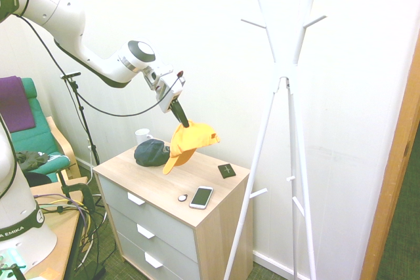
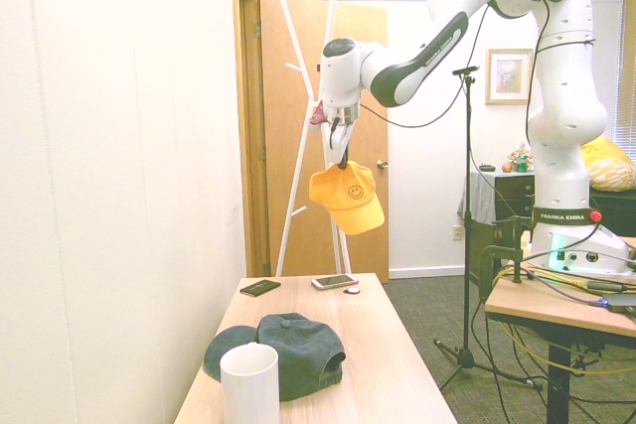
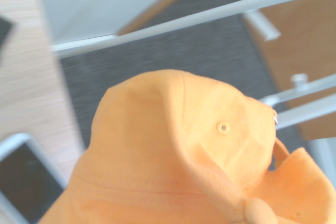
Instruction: Hang the cap
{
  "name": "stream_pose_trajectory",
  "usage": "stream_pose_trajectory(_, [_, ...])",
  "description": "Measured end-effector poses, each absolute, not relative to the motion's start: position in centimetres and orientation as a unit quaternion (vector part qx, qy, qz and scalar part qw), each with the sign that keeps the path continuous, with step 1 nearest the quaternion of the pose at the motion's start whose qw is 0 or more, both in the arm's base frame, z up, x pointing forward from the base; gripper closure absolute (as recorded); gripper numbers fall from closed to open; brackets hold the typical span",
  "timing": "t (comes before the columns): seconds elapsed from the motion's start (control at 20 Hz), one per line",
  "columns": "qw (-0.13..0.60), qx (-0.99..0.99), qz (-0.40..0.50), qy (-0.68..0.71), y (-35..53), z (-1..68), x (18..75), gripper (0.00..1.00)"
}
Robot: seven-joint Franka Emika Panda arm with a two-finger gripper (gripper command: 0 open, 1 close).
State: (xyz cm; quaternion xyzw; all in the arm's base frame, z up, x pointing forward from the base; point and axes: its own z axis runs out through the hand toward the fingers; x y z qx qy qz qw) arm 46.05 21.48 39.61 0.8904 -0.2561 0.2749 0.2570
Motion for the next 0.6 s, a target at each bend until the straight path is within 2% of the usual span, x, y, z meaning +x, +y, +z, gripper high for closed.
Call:
stream_pose_trajectory(0.35, [0.364,0.837,0.349,-0.211,19.4,47.5,45.1,1.0])
stream_pose_trajectory(0.6, [0.411,0.801,0.39,-0.193,18.0,50.7,45.3,1.0])
